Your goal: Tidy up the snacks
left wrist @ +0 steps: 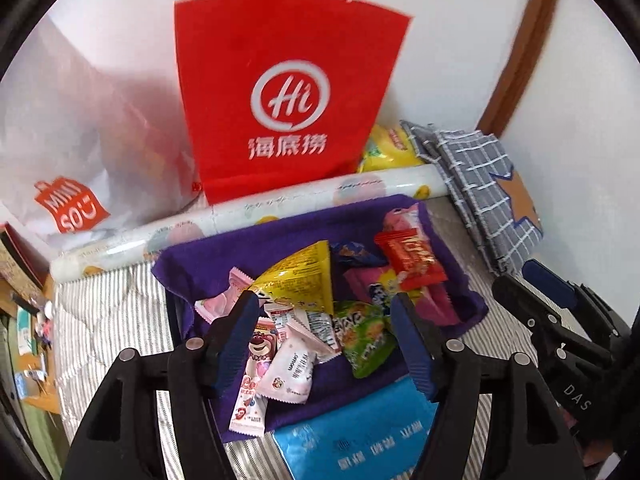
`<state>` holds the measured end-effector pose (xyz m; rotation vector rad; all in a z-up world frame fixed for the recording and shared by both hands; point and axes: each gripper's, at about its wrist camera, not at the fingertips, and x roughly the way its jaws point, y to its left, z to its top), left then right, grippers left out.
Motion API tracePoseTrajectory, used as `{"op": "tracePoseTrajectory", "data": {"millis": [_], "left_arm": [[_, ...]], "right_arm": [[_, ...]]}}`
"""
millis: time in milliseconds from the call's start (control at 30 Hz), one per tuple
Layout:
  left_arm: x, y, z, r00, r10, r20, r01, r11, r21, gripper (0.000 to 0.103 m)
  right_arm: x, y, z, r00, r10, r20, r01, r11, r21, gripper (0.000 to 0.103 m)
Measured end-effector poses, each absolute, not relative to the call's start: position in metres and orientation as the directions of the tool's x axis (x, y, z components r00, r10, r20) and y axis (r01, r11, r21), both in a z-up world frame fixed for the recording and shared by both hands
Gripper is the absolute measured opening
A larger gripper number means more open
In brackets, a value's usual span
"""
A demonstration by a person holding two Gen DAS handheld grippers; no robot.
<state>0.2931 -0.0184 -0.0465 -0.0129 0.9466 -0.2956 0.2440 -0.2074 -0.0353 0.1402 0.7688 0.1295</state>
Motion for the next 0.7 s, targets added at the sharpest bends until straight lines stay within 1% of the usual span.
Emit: {"op": "tracePoseTrajectory", "data": {"millis": [67, 133, 267, 333, 467, 633, 700], "left_arm": [[0.282, -0.023, -0.037, 0.572, -0.241, -0.784, 0.259, 0.960, -0.106, 0.072], [0.271, -0.025, -0.030, 0.595, -0.227, -0.771, 0.262, 0.962, -0.082, 0.072], [0.245, -0.018, -0.026, 0.586, -0.268, -0.764, 0.257, 0.956, -0.138, 0.072], [0.230, -0.015, -0.026, 0.581, -0.295, -0.759, 0.271, 0.949, -0.161, 0.072], [0.195, -0.008, -0.022, 0.614, -0.272, -0.741, 0.242, 0.958, -0.152, 0.072], [0.156, -0.003, -0.015, 0.635, -0.266, -0.725, 0.207, 0.963, -0.172, 0.074], [0.139, -0.001, -0.013, 0.648, -0.262, -0.715, 0.195, 0.965, -0.177, 0.075]], "right_arm": [[0.233, -0.211, -0.028, 0.708, 0.160, -0.688, -0.049, 0.983, 0.178, 0.054], [0.217, -0.213, -0.018, 0.706, 0.157, -0.690, -0.039, 0.982, 0.184, 0.057], [0.187, -0.211, -0.003, 0.729, 0.130, -0.672, -0.037, 0.988, 0.151, 0.065], [0.181, -0.210, -0.001, 0.733, 0.121, -0.670, -0.036, 0.990, 0.139, 0.066], [0.151, -0.205, 0.012, 0.741, 0.119, -0.661, -0.041, 0.990, 0.132, 0.066], [0.122, -0.198, 0.019, 0.750, 0.099, -0.654, -0.042, 0.994, 0.102, 0.071], [0.109, -0.196, 0.020, 0.751, 0.092, -0.654, -0.044, 0.995, 0.089, 0.079]]}}
